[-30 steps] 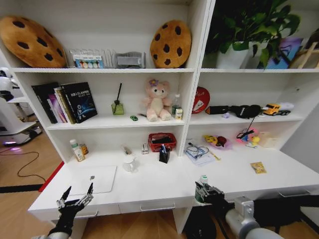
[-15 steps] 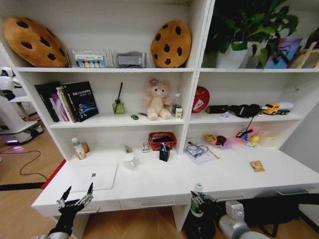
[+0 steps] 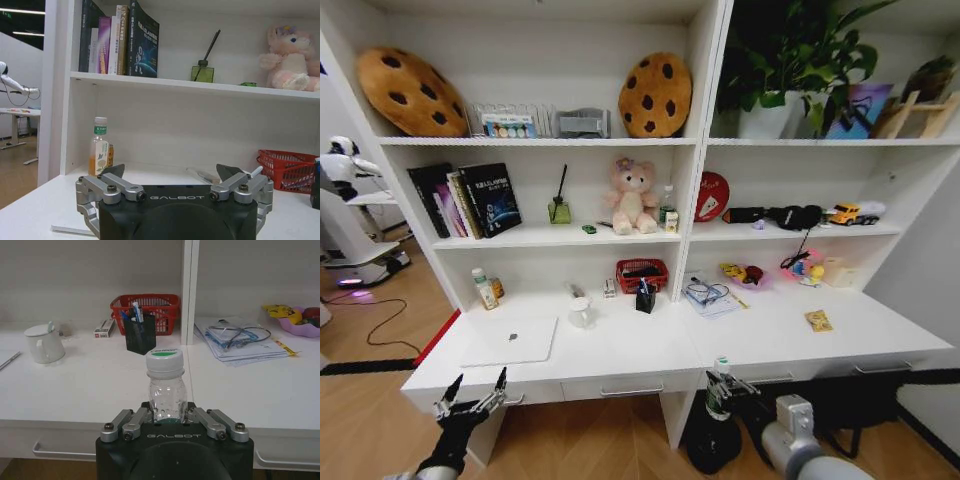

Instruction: Organize the objects on the table.

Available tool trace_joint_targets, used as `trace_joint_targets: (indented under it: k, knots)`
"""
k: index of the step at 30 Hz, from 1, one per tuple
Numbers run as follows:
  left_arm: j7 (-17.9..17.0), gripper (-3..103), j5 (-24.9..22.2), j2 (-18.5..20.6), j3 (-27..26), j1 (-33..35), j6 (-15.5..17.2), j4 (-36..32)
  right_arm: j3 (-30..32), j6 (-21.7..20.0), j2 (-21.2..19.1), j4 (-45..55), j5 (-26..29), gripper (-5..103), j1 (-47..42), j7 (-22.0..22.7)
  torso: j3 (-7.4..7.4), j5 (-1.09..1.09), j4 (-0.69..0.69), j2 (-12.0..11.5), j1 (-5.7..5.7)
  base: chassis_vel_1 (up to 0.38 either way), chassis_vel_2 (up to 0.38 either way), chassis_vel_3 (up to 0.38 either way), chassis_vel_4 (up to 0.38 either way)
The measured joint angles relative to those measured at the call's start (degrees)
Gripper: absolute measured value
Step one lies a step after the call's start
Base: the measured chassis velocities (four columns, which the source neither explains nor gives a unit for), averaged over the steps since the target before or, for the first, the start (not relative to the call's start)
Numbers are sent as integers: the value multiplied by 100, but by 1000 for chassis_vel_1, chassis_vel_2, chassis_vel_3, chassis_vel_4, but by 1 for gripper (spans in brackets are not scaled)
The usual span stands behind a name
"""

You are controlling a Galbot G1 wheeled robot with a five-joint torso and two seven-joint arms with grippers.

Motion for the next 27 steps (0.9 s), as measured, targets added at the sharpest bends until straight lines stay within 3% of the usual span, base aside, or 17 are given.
trace_joint_targets:
  k: [11,23,24,27]
  knots:
    - [0,100,0,0,-1,1,0,0,47,48,97,-4,54,26,60,-61,-2,1,0,3,-4,-60,-90,54,89]
    - [0,100,0,0,0,1,0,0,-73,137,317,-69,-22,26,5,34,-1,-1,1,2,-4,-207,-208,228,209]
    - [1,100,0,-1,1,1,0,0,-141,106,378,-195,4,26,-62,106,0,7,2,2,-3,-176,-147,134,174]
    - [1,100,0,-1,1,2,1,0,-233,-31,586,-628,75,26,-209,248,-2,0,-1,3,-5,-92,-123,120,105]
